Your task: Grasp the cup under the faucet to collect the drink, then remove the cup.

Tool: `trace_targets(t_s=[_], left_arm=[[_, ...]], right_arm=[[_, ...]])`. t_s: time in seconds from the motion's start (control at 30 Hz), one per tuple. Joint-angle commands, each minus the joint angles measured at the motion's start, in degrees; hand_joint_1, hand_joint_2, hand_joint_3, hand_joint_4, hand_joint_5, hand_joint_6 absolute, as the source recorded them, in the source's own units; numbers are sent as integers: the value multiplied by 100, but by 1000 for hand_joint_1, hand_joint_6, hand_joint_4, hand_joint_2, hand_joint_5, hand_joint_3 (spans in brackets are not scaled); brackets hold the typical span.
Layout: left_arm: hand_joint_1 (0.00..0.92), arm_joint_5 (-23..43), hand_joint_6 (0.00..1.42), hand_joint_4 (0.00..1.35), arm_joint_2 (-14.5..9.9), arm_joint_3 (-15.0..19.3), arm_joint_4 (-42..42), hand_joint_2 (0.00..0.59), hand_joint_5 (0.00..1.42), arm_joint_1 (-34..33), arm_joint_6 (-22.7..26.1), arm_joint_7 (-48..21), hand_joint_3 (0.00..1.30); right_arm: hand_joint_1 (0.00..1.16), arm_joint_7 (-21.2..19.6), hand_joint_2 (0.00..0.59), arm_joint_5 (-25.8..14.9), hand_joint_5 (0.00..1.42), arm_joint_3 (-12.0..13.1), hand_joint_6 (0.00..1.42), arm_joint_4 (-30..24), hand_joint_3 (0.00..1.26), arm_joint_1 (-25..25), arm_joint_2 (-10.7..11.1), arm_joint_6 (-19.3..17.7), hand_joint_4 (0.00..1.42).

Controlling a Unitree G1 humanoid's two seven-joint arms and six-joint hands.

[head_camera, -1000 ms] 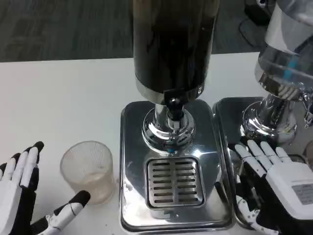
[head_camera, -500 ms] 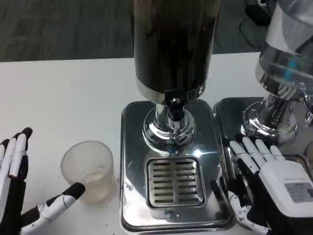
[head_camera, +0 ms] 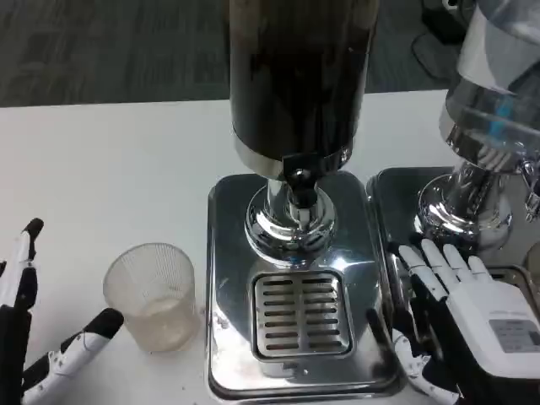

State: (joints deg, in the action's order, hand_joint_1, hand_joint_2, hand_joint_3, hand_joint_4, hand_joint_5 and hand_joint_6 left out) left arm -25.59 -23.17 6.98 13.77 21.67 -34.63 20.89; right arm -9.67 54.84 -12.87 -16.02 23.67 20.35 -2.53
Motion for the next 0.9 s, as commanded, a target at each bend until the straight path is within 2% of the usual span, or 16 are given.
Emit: trace_targets(t_s=[0.03,0.13,0.23,0.4,0.5,0.6,0.7,0.73,0.8,0.9], left_arm=[[0,169,0,0,-54,-87,560,0,55,-210,-637,3,0],[0,362,0,0,80,-14,1104,24,94,-375,-1169,221,17],[0,417,0,0,21,0,1506,25,98,-536,-1408,190,21],[0,330,9,25,91,187,1816,28,224,-675,-1713,564,158],[0,202,20,105,-22,235,1710,34,254,-729,-1698,613,272],[0,36,3,206,-297,241,1287,38,252,-758,-1484,395,351],[0,8,0,102,-505,226,1026,23,163,-834,-1209,132,271],[0,14,0,20,-557,191,1025,5,111,-841,-1135,28,187],[0,123,0,1,-684,44,1031,0,13,-849,-986,-390,24],[0,297,0,0,-745,-138,1078,0,0,-893,-878,-874,0]], right_arm=[[480,-73,586,30,0,-42,0,11,85,-30,-47,71,0],[479,-137,586,53,0,-50,0,27,88,-29,-89,124,0],[479,-211,586,136,0,-164,0,64,92,-6,-143,158,0],[477,-314,586,178,0,-246,0,85,107,75,-260,257,0],[477,-322,586,209,0,-297,0,89,111,67,-290,307,0],[477,-304,586,204,0,-350,0,109,113,39,-287,327,0],[476,-346,586,199,0,-353,0,169,118,-24,-291,321,0],[476,-358,586,199,0,-361,0,190,119,-36,-312,335,0],[476,-358,586,194,0,-385,0,208,121,-43,-336,345,0],[476,-366,586,227,0,-408,0,203,123,-54,-330,363,0]])
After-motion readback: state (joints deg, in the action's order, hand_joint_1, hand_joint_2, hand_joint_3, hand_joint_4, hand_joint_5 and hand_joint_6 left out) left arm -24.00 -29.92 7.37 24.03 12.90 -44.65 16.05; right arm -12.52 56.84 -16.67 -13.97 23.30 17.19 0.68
